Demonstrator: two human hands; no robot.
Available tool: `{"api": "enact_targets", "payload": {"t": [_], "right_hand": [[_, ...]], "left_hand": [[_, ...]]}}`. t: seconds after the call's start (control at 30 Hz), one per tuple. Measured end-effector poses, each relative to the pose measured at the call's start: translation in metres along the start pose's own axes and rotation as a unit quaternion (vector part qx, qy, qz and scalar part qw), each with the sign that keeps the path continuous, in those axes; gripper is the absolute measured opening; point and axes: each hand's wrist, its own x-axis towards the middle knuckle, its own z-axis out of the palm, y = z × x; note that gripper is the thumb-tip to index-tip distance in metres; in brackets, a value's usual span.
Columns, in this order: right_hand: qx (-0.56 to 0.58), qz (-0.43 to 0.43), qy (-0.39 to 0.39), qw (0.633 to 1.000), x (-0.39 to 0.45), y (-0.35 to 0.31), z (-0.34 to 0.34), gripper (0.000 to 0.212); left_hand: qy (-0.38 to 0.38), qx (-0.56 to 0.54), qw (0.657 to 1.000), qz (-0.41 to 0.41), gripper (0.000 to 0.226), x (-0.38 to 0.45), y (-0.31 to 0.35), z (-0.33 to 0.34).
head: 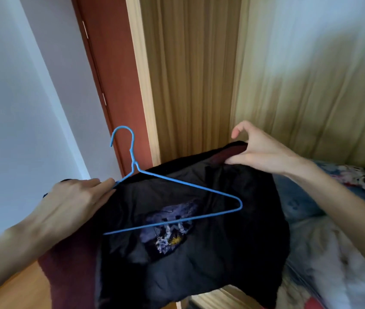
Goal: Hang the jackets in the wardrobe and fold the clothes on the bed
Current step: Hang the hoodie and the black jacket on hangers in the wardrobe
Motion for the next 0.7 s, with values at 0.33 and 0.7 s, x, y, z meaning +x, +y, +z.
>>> {"api": "enact_targets", "payload": {"t": [0.33,0.7], "right_hand": [[-0.216,-0.160,0.237,0.934,-0.028,-0.053,0.024,0.037],[0.134,-0.272,0.125,0.945,-0.014,-0.006,0.032,0.029]], "left_hand": [[0.101,0.014,0.990,-0.100,0.041,0.028,0.037,-0.041],[0.234,0.000,0.969,-0.077,0.031,0.030,0.039,-0.047]]}}
